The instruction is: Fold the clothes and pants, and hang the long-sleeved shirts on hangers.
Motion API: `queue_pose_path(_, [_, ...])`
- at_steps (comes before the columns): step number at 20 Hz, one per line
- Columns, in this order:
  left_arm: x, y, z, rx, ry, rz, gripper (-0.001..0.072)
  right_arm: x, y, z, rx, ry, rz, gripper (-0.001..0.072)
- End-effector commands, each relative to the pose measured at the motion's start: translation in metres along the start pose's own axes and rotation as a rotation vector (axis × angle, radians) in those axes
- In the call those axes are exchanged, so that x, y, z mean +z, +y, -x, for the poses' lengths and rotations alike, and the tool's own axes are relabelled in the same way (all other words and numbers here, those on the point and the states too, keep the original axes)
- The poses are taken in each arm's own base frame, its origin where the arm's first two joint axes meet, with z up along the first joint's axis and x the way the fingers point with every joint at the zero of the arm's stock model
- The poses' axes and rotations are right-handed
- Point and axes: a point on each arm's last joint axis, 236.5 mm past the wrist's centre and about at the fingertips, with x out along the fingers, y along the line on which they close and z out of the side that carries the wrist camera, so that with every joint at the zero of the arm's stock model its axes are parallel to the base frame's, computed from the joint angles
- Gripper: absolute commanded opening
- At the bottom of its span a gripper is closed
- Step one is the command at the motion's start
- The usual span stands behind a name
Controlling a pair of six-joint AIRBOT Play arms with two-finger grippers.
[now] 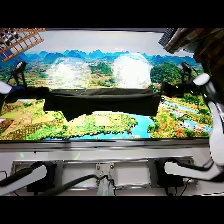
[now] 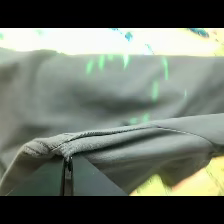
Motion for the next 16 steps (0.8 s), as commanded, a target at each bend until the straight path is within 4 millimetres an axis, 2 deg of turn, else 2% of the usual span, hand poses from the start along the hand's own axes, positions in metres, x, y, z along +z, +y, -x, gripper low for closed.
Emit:
queue_pose_path(1, [0.023, 0.021, -0.052, -0.008, 0.049, 0.014, 0.0002, 0.041, 0.006, -0.054, 0.011, 0.010, -0.045, 0.0025])
queue_pose_path(4, [0.026, 0.033, -0.081, -0.012, 0.086, 0.030, 0.0004, 0.068, -0.003, -0.076, 0.004, -0.020, -0.070, 0.0025])
queue_pose_path(7, [0.022, 0.039, -0.094, -0.014, 0.110, 0.044, 0.0009, 0.087, -0.007, -0.087, 0.001, -0.050, -0.087, 0.0036])
queue_pose_path(8, [0.020, 0.039, -0.093, -0.017, 0.117, 0.047, 0.0069, 0.092, -0.007, -0.086, 0.002, -0.070, -0.090, 0.0233])
queue_pose_path(9, [0.017, 0.038, -0.091, -0.025, 0.131, 0.049, 0.0235, 0.092, -0.006, -0.084, 0.005, -0.065, -0.090, 0.0464])
queue_pose_path(10, [0.013, 0.036, -0.086, -0.035, 0.149, 0.052, 0.0337, 0.088, -0.008, -0.080, -0.002, -0.038, -0.079, 0.0519])
queue_pose_path(11, [0.010, 0.036, -0.079, -0.045, 0.166, 0.056, 0.0352, 0.080, -0.013, -0.075, -0.024, -0.003, -0.060, 0.0494])
queue_pose_path(13, [0.011, 0.040, -0.057, -0.054, 0.168, 0.071, 0.0351, 0.069, -0.035, -0.058, -0.100, 0.045, -0.020, 0.0461])
queue_pose_path(16, [0.027, 0.041, -0.018, -0.068, 0.097, 0.101, 0.0351, 0.055, -0.067, -0.035, -0.108, 0.094, -0.055, 0.0458])
